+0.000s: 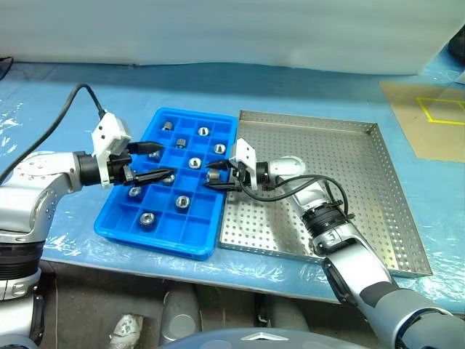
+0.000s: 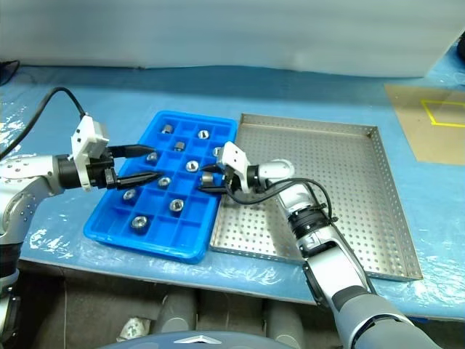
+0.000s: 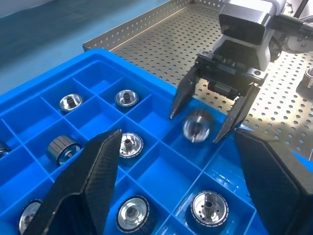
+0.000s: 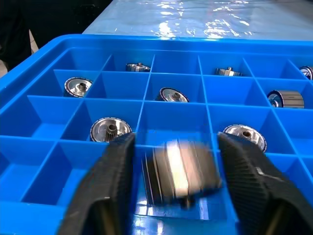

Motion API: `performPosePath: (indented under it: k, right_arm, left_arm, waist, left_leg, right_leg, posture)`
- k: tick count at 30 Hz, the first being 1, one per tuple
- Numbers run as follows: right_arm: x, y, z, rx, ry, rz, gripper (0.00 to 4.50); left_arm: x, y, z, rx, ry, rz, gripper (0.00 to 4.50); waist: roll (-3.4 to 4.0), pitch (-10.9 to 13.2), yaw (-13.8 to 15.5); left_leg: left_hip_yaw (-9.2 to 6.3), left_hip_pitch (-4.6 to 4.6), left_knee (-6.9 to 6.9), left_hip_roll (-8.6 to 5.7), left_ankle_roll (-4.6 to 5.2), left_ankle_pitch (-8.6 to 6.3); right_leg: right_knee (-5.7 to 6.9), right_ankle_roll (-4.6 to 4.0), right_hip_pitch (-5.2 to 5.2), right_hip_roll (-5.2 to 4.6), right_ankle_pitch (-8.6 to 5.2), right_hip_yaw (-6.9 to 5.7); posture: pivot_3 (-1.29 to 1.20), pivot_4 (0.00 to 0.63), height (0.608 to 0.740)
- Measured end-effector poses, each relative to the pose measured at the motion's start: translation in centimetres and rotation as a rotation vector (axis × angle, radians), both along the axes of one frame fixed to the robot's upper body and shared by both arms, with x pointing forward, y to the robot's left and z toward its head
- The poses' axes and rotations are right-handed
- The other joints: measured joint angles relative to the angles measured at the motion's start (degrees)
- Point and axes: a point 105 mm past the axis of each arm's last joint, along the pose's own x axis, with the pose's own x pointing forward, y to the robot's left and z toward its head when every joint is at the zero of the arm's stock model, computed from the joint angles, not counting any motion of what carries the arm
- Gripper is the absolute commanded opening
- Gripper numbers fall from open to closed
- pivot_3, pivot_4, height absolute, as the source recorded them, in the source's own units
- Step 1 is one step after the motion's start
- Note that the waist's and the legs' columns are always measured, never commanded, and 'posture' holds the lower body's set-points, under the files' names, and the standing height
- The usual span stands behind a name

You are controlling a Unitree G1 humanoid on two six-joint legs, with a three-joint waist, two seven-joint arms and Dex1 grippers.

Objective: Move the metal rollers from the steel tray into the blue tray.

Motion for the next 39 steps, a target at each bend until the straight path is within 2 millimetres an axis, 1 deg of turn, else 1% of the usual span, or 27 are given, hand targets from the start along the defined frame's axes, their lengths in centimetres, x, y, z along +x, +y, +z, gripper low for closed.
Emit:
performPosePath:
  k: [1,6,9,11,13,17,20,22,24,26,27,29,31,33,36,39]
  right_arm:
    - [0.2,0.0,-0.1,-0.001,-0.005,-0.023,4.01]
    - [0.7,-0.3,-0.1,-0.008,-0.019,-0.056,4.01]
    - [1.0,-1.3,0.3,-0.018,-0.039,-0.078,4.01]
    - [1.5,-2.7,0.8,-0.03,-0.062,-0.11,4.01]
    - [1.6,-4.6,1.3,-0.043,-0.078,-0.147,4.01]
    - [0.9,-9.0,2.2,-0.08,-0.079,-0.215,4.01]
    - [-0.7,-12.3,2.6,-0.125,-0.052,-0.255,4.01]
    - [-2.1,-14.7,2.5,-0.168,-0.024,-0.286,4.01]
    - [-3.3,-16.5,2.4,-0.194,0.005,-0.326,4.01]
    - [-4.8,-18.7,2.0,-0.23,0.035,-0.386,4.01]
    - [-5.3,-19.4,2.0,-0.239,0.044,-0.412,4.01]
    - [-6.3,-20.8,2.1,-0.241,0.055,-0.477,4.01]
    - [-7.9,-22.0,1.7,-0.249,0.078,-0.539,4.01]
    - [-9.0,-22.6,1.3,-0.252,0.105,-0.574,4.01]
    - [-11.2,-23.7,0.2,-0.271,0.161,-0.638,4.01]
    - [-12.2,-23.8,0.2,-0.26,0.163,-0.683,4.01]
  left_arm:
    - [0.0,-0.1,0.0,0.001,0.002,-0.003,3.83]
    - [0.3,-0.4,0.4,0.0,-0.007,-0.019,3.83]
    - [0.6,-0.7,0.7,-0.009,-0.012,-0.032,3.83]
    - [1.0,-1.2,1.3,-0.026,-0.022,-0.052,3.83]
    - [1.6,-2.2,2.1,-0.058,-0.041,-0.087,3.83]
    - [2.8,-5.2,3.1,-0.098,-0.073,-0.193,3.83]
    - [3.9,-7.0,3.6,-0.141,-0.069,-0.256,3.83]
    - [4.7,-8.1,4.3,-0.171,-0.075,-0.293,3.83]
    - [5.2,-8.9,5.1,-0.198,-0.083,-0.328,3.83]
    - [5.4,-11.0,5.8,-0.223,-0.08,-0.408,3.83]
    - [5.3,-11.7,5.7,-0.217,-0.082,-0.441,3.83]
    - [5.2,-13.4,4.8,-0.194,-0.072,-0.512,3.83]
    - [5.0,-15.2,3.1,-0.156,-0.055,-0.586,3.83]
    - [4.8,-16.1,1.9,-0.126,-0.042,-0.624,3.83]
    - [4.0,-17.9,0.9,-0.123,-0.036,-0.704,3.83]
    - [3.1,-19.2,0.4,-0.129,-0.031,-0.777,3.83]
  waist:
    - [0.0,0.0,-0.01]
    - [0.0,0.0,-0.04]
    - [0.0,0.0,0.08]
    - [0.0,0.0,0.13]
    - [0.0,0.0,0.23]
    - [0.0,-0.01,-0.21]
    - [0.01,-0.01,-0.49]
    - [0.0,-0.01,-0.84]
    - [0.0,-0.01,-1.69]
    - [0.02,-0.02,-2.13]
    - [0.02,-0.02,-2.58]
    - [0.05,-0.04,-3.32]
    - [0.06,-0.05,-3.86]
    - [0.05,-0.04,-5.07]
    - [0.1,-0.07,-6.16]
    - [0.11,-0.08,-7.63]
  left_leg:
    - [-0.01,0.0,0.0,0.0,-0.01,0.01]
    - [-0.02,0.0,0.03,0.0,-0.04,0.02]
    - [-0.03,-0.01,0.09,-0.02,-0.04,0.02]
    - [-0.05,-0.04,0.17,-0.03,-0.04,0.02]
    - [-0.05,-0.06,0.23,-0.07,-0.04,0.02]
    - [-0.05,-0.05,0.36,-0.12,-0.01,0.01]
    - [-0.05,-0.01,0.35,-0.09,0.0,0.01]
    - [-0.04,-0.01,0.35,-0.1,0.04,-0.01]
    - [-0.02,0.02,0.37,-0.12,0.1,-0.04]
    - [0.03,0.07,0.39,-0.12,0.18,-0.09]
    - [0.05,0.13,0.4,-0.13,0.24,-0.13]
    - [0.12,0.24,0.4,-0.14,0.32,-0.17]
    - [0.16,0.36,0.4,-0.13,0.41,-0.23]
    - [0.25,0.44,0.42,-0.13,0.58,-0.32]
    - [0.29,0.52,0.42,-0.14,0.77,-0.44]
    - [0.54,0.64,0.49,-0.18,0.94,-0.54]
  right_leg:
    - [0.01,0.0,0.0,0.0,0.0,0.0]
    - [0.03,0.0,0.02,0.0,0.0,0.0]
    - [0.03,0.0,0.07,-0.01,0.0,-0.01]
    - [0.03,0.01,0.09,-0.01,0.0,0.0]
    - [0.04,0.01,0.12,0.01,0.01,-0.01]
    - [0.03,0.03,0.17,0.01,0.02,0.07]
    - [0.04,0.04,0.18,0.07,0.02,0.09]
    - [0.01,0.04,0.19,0.09,0.03,0.13]
    - [-0.02,0.05,0.23,0.08,0.03,0.17]
    - [-0.06,0.04,0.25,0.08,0.03,0.23]
    - [-0.09,0.04,0.33,0.08,0.02,0.25]
    - [-0.17,0.05,0.44,0.08,0.02,0.3]
    - [-0.28,0.07,0.59,0.08,0.0,0.34]
    - [-0.38,0.08,0.67,0.09,0.0,0.36]
    - [-0.56,0.11,0.81,0.05,0.01,0.36]
    - [-0.75,0.31,0.88,0.03,0.13,0.32]
  posture:
    - [0.18,0.15,0.74]
    - [0.16,0.15,0.74]
    - [0.14,0.15,0.74]
    - [0.09,0.15,0.74]
    - [0.04,0.15,0.74]
    - [-0.06,0.15,0.74]
    - [-0.13,0.15,0.74]
    - [-0.19,0.15,0.74]
    - [-0.25,0.15,0.74]
    - [-0.3,0.15,0.74]
    - [-0.33,0.15,0.74]
    - [-0.37,0.15,0.74]
    - [-0.4,0.15,0.74]
    - [-0.45,0.15,0.74]
    - [-0.48,0.15,0.74]
    - [-0.5,0.15,0.74]
